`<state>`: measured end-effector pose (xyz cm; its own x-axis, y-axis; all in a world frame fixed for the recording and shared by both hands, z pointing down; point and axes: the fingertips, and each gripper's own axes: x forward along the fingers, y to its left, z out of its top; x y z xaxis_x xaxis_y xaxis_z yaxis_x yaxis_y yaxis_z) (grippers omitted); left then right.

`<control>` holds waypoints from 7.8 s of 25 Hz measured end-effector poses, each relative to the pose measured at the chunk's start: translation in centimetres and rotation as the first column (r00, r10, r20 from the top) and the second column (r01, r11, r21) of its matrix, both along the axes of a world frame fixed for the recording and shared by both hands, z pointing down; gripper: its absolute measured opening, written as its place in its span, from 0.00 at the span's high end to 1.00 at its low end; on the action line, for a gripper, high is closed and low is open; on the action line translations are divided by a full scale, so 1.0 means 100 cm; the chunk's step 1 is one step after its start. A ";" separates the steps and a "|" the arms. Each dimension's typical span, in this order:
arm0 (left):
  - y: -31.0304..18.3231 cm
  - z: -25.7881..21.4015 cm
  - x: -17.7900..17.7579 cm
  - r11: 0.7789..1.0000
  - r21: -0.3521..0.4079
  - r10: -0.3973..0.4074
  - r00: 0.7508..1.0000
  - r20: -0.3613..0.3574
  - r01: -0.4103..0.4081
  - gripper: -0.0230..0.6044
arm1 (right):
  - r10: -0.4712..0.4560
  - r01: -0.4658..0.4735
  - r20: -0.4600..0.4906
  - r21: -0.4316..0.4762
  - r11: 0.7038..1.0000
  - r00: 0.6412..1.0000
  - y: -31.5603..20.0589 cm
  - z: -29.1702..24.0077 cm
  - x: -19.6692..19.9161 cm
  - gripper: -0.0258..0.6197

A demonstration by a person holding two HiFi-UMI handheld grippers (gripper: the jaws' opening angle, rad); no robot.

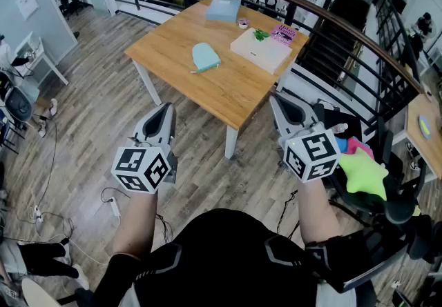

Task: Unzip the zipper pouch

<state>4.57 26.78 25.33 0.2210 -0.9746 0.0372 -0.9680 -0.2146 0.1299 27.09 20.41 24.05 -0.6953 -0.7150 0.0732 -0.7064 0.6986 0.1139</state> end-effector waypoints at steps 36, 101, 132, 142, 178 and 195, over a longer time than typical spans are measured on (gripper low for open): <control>0.036 -0.005 -0.013 0.998 0.047 -0.056 0.987 0.152 0.050 0.76 | -0.003 0.005 0.060 -0.039 0.999 0.998 0.035 0.003 -0.010 0.75; -0.322 0.024 -0.081 0.999 -0.042 -0.007 0.968 0.251 0.018 0.56 | -0.131 0.140 0.099 -0.091 0.986 0.986 -0.320 0.047 -0.097 0.59; -0.519 0.100 -0.200 0.870 -0.143 0.487 0.868 0.095 -0.473 0.56 | 0.267 -0.250 0.036 -0.249 0.936 0.963 -0.426 0.103 -0.195 0.62; -0.504 0.164 -0.183 0.872 -0.256 0.451 0.888 0.088 -0.417 0.56 | 0.025 -0.045 -0.060 -0.360 0.932 0.998 -0.450 0.199 -0.191 0.65; -0.417 0.284 -0.195 0.829 -0.552 0.195 0.973 0.125 -0.095 0.56 | -0.674 0.529 -0.583 -0.432 0.730 0.454 -0.499 0.459 -0.245 0.76; -0.420 0.290 -0.207 0.815 -0.568 0.215 0.971 0.104 -0.120 0.56 | -0.741 0.569 -0.556 -0.492 0.659 0.377 -0.482 0.466 -0.254 0.87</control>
<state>-16.15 -15.25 54.35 0.3236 -0.7262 0.6066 -0.9411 -0.3133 0.1270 1.64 -27.78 70.65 -0.6150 0.0346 0.7878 0.2147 0.9686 0.1250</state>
